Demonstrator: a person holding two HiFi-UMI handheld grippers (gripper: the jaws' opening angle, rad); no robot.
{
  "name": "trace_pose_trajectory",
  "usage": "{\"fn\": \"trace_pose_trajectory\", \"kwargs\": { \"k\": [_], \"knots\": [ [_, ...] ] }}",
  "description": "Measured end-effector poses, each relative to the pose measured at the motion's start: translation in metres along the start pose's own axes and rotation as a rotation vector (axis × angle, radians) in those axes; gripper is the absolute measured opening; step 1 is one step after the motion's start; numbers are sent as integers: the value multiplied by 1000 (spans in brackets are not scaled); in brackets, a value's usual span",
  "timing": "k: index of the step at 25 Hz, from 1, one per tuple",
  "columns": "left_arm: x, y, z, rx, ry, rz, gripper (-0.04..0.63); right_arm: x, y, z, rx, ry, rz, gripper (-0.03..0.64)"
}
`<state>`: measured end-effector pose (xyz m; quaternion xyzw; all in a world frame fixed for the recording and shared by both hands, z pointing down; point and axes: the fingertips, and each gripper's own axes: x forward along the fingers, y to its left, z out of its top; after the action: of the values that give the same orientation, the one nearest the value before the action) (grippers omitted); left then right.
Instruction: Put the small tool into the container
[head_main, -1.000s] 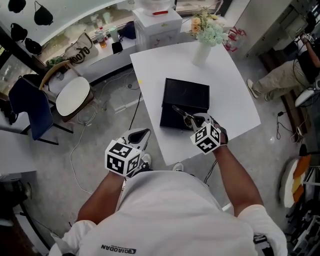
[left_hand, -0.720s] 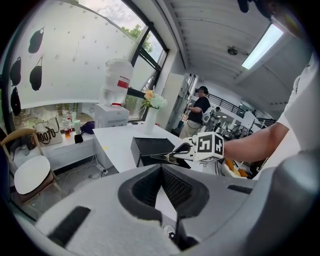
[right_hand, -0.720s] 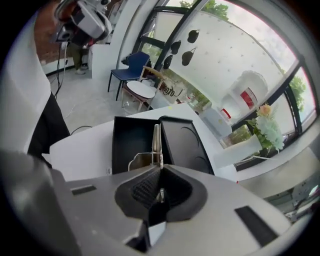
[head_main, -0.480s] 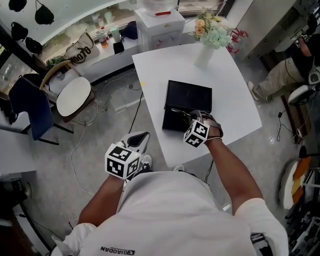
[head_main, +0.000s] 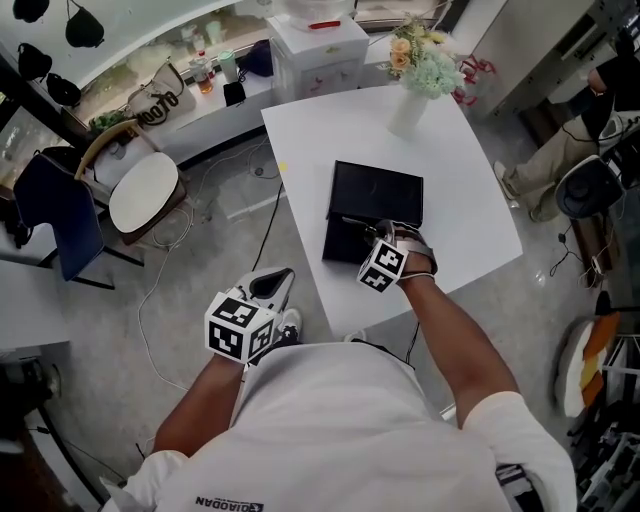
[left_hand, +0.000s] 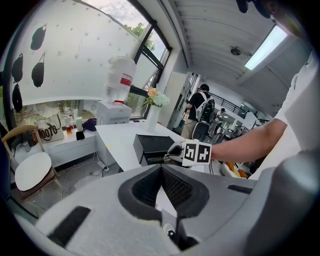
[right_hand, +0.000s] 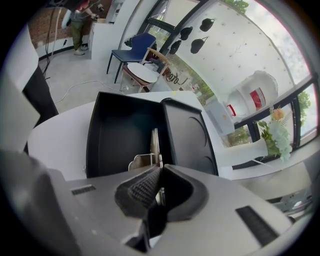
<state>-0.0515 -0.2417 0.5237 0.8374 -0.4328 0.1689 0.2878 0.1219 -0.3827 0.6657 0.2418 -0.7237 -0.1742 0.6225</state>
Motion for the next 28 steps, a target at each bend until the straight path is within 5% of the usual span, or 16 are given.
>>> {"fn": "trace_pose_trajectory", "kwargs": {
  "k": [28],
  "knots": [
    [-1,4,0,21,10,-23,9,8,34,-3,-74,19,78,83]
  ]
}}
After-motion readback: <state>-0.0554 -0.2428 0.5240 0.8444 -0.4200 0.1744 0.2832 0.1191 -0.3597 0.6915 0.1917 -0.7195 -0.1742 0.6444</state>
